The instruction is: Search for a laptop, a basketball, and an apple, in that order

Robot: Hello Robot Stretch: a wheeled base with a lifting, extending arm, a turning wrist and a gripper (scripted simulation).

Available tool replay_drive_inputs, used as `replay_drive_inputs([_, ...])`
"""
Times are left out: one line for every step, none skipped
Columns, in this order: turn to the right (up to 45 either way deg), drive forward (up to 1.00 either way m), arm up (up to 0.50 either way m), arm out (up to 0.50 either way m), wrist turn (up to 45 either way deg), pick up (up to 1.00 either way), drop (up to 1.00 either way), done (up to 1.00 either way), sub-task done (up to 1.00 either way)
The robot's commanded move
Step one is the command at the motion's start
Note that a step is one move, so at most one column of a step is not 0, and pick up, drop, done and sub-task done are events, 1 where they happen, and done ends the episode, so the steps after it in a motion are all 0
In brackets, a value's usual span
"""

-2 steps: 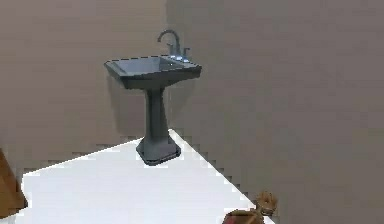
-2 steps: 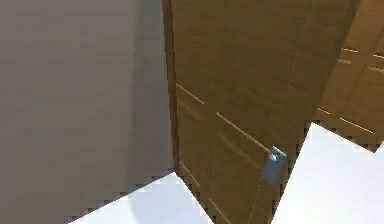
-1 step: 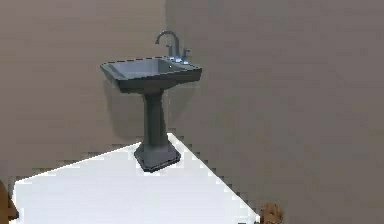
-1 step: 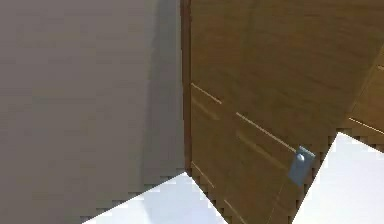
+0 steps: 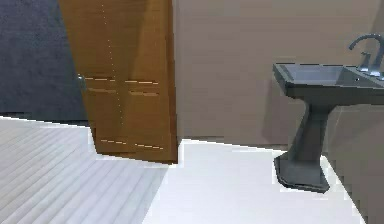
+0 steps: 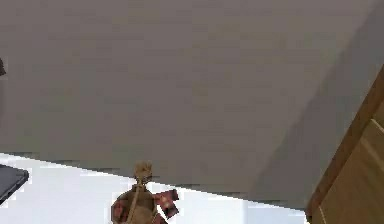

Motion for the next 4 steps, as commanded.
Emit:
replay_drive_inputs([-18.0, 0.00, 0.00, 0.00, 0.0, 0.00, 0.00, 0.00, 0.00])
replay_drive_inputs([0.0, 0.50, 0.00, 0.00, 0.0, 0.00, 0.00, 0.00, 0.00])
replay_drive_inputs([-45.0, 0.00, 0.00, 0.00, 0.0, 0.00, 0.00, 0.00, 0.00])
replay_drive_inputs([-6.0, 0.00, 0.00, 0.00, 0.0, 0.00, 0.00, 0.00, 0.00])
